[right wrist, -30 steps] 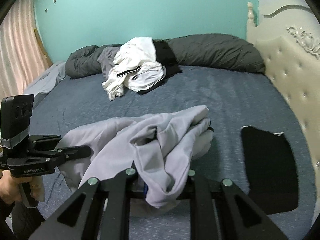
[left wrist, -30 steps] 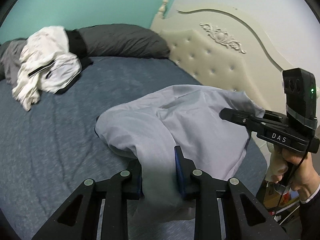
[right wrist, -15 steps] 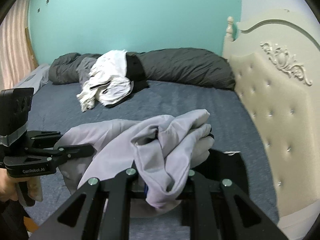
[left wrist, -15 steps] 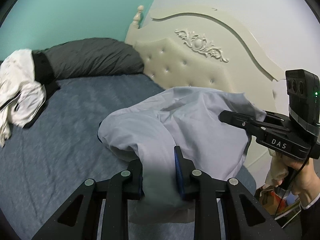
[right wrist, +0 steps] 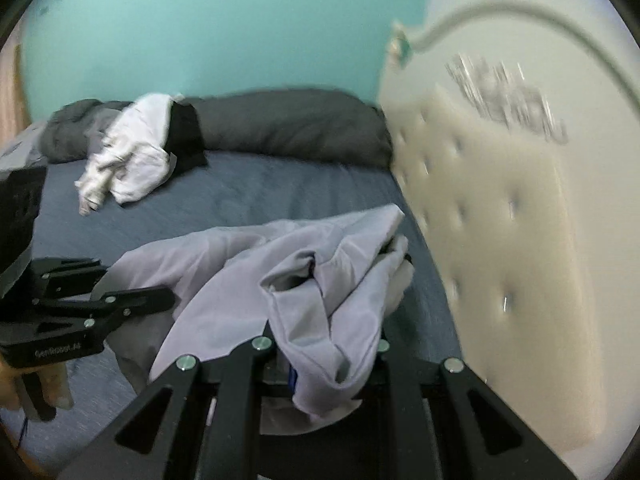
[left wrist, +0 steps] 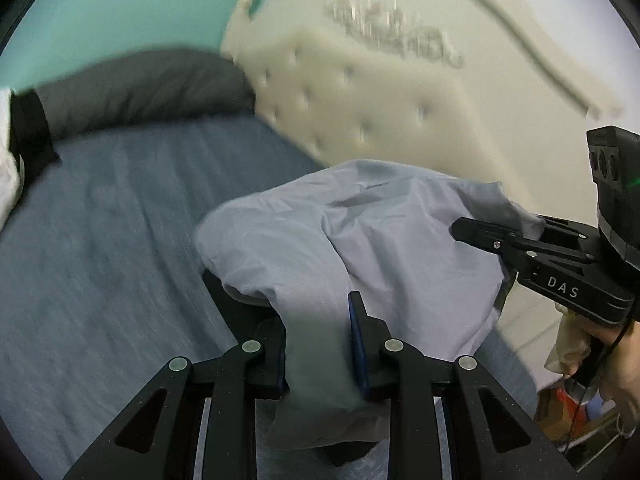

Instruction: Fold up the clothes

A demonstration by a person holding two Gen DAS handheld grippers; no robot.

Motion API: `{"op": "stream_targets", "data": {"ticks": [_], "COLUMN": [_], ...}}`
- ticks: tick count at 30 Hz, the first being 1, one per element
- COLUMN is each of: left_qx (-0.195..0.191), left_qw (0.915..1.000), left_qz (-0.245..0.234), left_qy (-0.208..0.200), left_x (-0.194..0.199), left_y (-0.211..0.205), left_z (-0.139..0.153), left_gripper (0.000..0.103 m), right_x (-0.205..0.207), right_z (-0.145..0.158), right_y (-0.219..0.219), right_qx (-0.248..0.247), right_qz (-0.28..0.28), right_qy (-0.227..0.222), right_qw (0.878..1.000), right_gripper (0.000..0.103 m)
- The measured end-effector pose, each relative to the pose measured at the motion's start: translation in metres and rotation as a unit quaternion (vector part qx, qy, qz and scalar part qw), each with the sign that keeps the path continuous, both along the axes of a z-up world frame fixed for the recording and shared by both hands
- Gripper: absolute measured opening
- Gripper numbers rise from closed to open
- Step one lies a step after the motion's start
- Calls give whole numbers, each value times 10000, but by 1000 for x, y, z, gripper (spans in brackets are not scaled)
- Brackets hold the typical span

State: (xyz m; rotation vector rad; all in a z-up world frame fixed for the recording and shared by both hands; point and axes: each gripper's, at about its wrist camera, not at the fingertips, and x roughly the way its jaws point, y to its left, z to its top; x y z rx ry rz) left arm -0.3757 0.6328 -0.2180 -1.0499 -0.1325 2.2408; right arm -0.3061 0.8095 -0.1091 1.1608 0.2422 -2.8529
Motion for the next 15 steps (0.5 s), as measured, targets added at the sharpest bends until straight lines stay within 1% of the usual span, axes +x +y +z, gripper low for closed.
{"op": "stream_targets", "data": {"ticks": [2, 4, 6, 9, 13, 15], "left_qx": [-81, -85, -17, 75, 356, 494], "left_qw": [9999, 9999, 9998, 9995, 9973, 9953], "left_qz": [-50, -9, 58, 24, -1, 1], "left_qy": [-75, -116, -215, -305, -635, -838], "left_x": [8, 17, 20, 23, 23, 20], "left_y": [7, 9, 8, 6, -3, -7], "left_z": [-20, -36, -41, -39, -46, -52], "left_gripper": [27, 27, 27, 28, 30, 35], "right_x": [6, 15, 21, 31, 41, 43], "right_z": [-42, -72, -89, -100, -102, -104], "right_y": [19, 35, 51, 72, 86, 91], "right_qx": [-84, -258, -524, -901, -1245, -1359], "right_qz": [-145, -265, -424, -607, -676, -687], "right_qy": [-331, -511, -549, -560, -571, -612], "right_qw": [9993, 9980, 9962, 9925, 9883, 9864], "right_gripper": [15, 15, 15, 15, 15, 15]}}
